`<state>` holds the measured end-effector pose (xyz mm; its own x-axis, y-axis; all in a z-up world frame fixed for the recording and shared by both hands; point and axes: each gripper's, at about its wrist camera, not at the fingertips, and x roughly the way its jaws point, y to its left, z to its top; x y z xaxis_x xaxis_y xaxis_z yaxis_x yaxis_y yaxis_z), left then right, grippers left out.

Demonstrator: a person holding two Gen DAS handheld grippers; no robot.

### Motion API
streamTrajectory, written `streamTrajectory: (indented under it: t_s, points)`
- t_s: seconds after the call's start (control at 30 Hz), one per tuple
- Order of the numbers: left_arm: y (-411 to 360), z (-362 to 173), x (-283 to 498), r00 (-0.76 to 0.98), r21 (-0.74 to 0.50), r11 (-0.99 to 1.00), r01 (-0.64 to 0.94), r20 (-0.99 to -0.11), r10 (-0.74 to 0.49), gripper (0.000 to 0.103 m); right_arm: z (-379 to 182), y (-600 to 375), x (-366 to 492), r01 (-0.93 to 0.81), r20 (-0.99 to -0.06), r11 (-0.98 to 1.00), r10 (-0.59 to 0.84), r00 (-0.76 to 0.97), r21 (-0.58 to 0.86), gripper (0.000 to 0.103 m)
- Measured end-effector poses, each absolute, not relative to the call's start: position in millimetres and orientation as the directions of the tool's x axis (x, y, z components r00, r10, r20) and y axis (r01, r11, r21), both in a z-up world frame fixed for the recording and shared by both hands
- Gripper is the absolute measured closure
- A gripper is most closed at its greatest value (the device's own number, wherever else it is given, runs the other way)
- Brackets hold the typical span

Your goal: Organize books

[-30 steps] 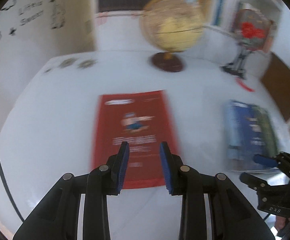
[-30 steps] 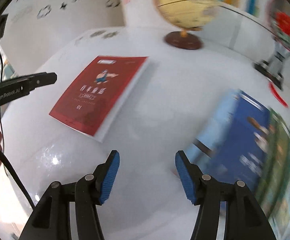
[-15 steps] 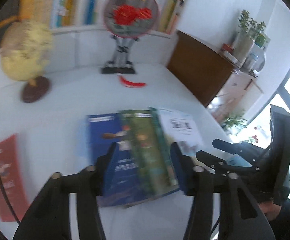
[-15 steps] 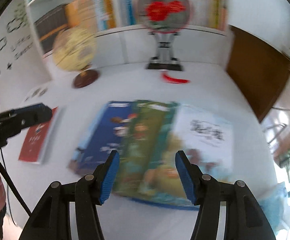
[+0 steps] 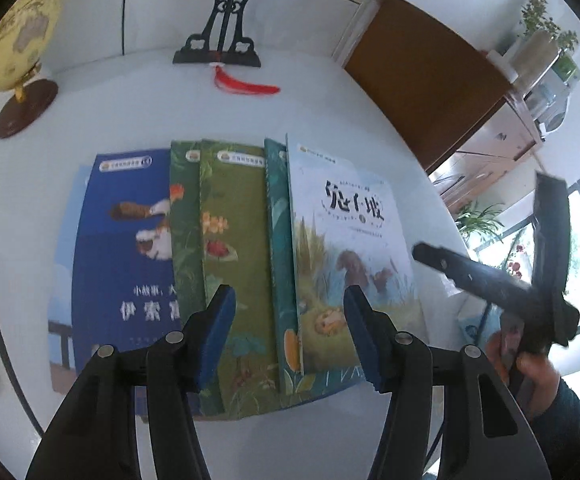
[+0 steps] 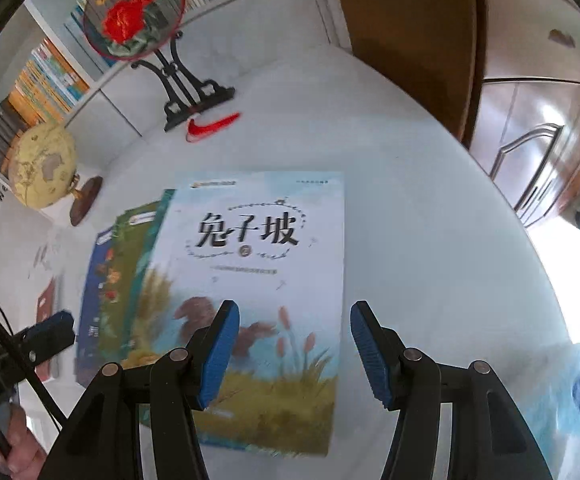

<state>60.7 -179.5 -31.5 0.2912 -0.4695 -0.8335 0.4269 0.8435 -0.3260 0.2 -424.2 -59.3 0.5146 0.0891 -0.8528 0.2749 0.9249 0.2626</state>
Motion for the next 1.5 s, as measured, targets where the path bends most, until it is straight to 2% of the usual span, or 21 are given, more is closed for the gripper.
streamTrajectory:
  t_s: [0.4,0.7,0.8,1.03,1.23,1.3,1.5]
  points:
    - [-153,-35,48,0.304,-0.380,0.871,0.311,-0.828,-0.471,0.049,-85,-436,39,0.263,-0.879,0.927,0.125,0.461,0.269,0.047]
    - [-132,-42,40,0.314,-0.416,0.879,0.236,-0.823,-0.473,0.049,-84,-412,61,0.104,-0.883,0.957,0.205,0.423,0.272,0.047]
    - [-125,-45,37,0.318,-0.419,0.882,0.216,-0.824,-0.469,0.049,-76,-404,63,0.053,-0.895,0.987,0.115,0.430,0.153,0.047]
    - [-119,-38,28,0.355,-0.408,0.891,0.197,-0.818,-0.453,0.049,-84,-436,61,0.152,-0.908,0.972,0.103,0.406,0.178,0.047]
    - [-122,-33,24,0.365,-0.373,0.902,0.217,-0.826,-0.430,0.049,-94,-451,60,0.203,-0.912,0.948,0.156,0.378,0.246,0.046]
    - [-120,-32,22,0.369,-0.367,0.905,0.215,-0.827,-0.424,0.049,-94,-450,61,0.188,-0.898,0.940,0.194,0.395,0.286,0.046]
    - [-117,-36,22,0.371,-0.369,0.908,0.200,-0.829,-0.418,0.049,-86,-433,65,0.132,-0.896,0.961,0.170,0.410,0.243,0.044]
